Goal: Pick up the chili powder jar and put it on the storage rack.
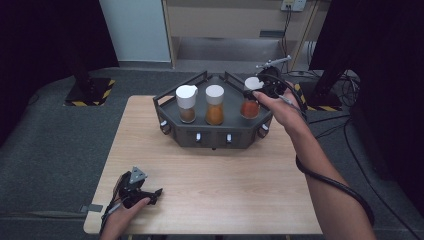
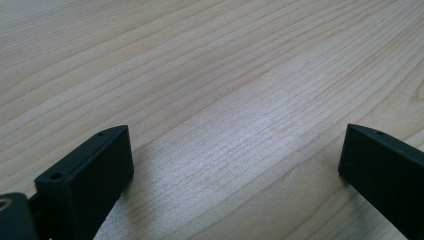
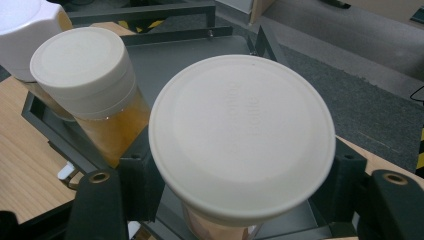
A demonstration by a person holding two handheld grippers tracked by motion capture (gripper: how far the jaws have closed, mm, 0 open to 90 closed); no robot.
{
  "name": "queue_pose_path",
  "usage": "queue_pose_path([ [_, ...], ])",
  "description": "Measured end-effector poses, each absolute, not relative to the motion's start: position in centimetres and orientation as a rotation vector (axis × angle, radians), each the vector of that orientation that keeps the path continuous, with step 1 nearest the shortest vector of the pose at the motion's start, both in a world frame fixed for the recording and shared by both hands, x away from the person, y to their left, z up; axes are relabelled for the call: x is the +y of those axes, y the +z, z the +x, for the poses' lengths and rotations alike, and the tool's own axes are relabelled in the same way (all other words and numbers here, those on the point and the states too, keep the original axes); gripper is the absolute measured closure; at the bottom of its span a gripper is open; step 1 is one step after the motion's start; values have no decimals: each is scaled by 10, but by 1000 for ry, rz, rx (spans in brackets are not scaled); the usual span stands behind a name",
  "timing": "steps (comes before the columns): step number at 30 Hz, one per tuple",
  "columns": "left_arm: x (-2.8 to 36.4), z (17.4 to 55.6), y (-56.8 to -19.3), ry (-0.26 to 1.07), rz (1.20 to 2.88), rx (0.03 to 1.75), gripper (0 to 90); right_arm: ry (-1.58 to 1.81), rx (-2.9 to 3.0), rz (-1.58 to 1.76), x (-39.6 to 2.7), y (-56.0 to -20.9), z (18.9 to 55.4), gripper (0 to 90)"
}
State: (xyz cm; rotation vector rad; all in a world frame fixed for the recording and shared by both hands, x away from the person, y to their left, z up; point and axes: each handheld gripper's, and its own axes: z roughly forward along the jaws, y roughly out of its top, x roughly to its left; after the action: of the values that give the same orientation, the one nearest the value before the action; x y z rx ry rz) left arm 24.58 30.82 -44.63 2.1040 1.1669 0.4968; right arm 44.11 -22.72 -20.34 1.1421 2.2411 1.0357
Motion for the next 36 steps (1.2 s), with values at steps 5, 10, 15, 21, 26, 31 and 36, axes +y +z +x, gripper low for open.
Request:
queue_pose_path([
  [5, 308, 246, -446, 497, 2104, 1167, 0, 1040, 2242, 1145, -225, -207, 443, 340],
  [10, 308, 246, -446, 496, 2104, 1167, 0, 1038, 2249, 1146, -222, -211, 444, 340],
  [15, 308, 246, -446, 496, 2104, 1167, 0, 1042, 2250, 1152, -220, -215, 446, 340],
  [21, 308, 246, -446, 496, 2102, 1168, 0, 1043, 2254, 1156, -218, -219, 448, 340],
  [26, 308, 246, -446, 496, 2103, 1168, 0, 1050, 2254, 1157, -217, -222, 449, 340],
  [31, 308, 246, -447, 497, 2102, 1167, 0, 1051, 2259, 1159, -216, -225, 450, 340],
  [36, 308, 246, -447, 497, 2102, 1167, 0, 1049, 2262, 1164, -215, -228, 451, 340],
])
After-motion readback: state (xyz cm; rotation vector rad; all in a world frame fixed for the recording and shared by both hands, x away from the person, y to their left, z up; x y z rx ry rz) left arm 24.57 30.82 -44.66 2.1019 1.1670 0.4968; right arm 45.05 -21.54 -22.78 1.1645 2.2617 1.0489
